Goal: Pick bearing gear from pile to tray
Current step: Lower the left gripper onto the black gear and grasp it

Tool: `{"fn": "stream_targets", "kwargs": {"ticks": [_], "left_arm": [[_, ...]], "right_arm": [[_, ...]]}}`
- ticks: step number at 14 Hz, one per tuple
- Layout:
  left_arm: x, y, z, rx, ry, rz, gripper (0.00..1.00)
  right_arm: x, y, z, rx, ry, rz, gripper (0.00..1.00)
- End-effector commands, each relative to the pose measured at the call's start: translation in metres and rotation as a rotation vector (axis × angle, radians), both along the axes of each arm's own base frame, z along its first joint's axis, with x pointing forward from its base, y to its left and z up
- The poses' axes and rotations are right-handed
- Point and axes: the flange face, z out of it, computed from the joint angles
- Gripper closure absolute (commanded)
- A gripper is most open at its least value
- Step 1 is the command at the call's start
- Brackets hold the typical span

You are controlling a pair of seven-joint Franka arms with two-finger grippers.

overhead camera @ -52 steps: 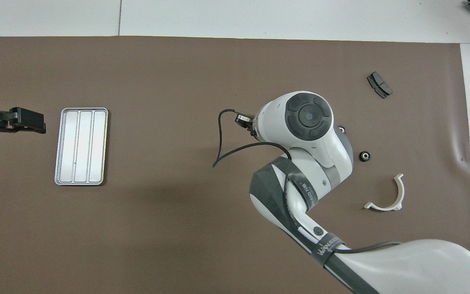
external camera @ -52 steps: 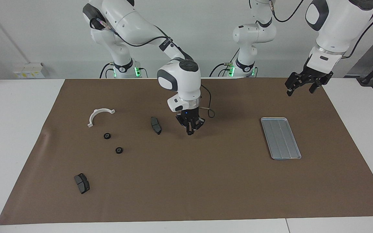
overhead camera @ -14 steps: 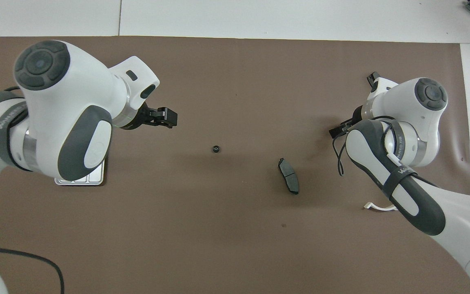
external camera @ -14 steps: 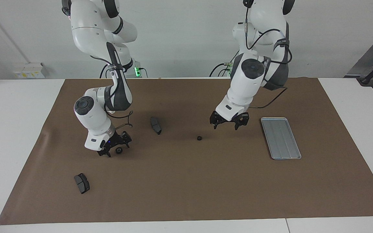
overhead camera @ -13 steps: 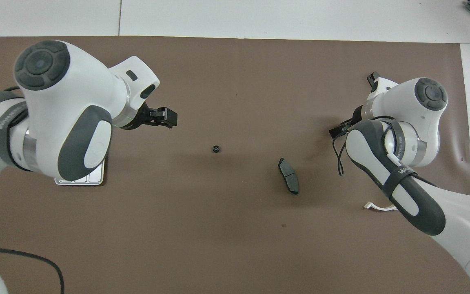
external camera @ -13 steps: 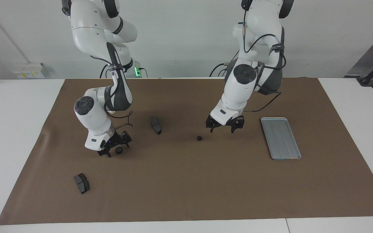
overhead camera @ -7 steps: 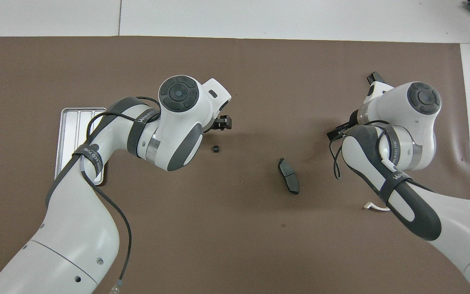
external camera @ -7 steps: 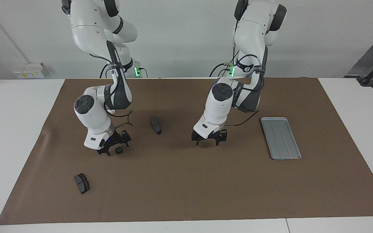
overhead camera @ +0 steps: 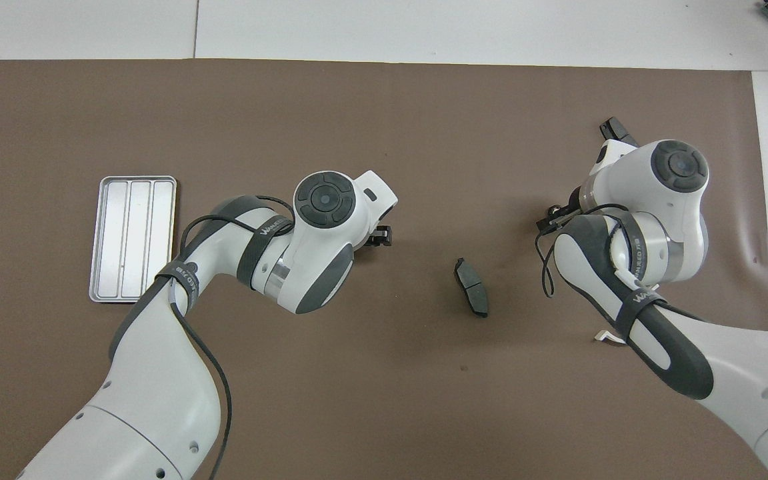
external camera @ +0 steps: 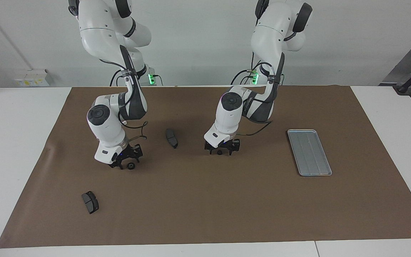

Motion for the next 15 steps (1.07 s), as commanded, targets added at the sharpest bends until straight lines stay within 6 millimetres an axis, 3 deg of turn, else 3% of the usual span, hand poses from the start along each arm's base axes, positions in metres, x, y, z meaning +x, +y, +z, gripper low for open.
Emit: {"fn": "stream_targets", "kwargs": {"ticks": [1,5,8,10,12,15], "left_arm": [[-0.013,0.006,0.007,0.017,-0.022,0.02,0.29],[-0.013,0.007,0.006,0.018,-0.021,0.02,0.62],[-0.012,0.008,0.005,0.019,-0.019,0.023,0.76],[-0.015,0.008,0.004,0.022,-0.014,0.02,0.84],[-0.015,0.009,0.003,0.025,-0.011,0.02,0.99],[-0.006,0.018,0.007,0.029,-0.006,0.035,1.0]], "right_arm": [[-0.011,0.0,0.005,-0.014,0.005,-0.023,0.38],[-0.011,0.0,0.004,-0.013,0.004,-0.025,0.62],[-0.011,0.002,0.004,-0.012,0.001,-0.05,0.98],[-0.009,0.009,0.009,-0.011,-0.004,-0.059,1.0],[-0.006,0.011,0.029,-0.009,-0.023,-0.096,1.0],[0.002,0.016,0.068,-0.001,-0.037,-0.208,1.0]]}}
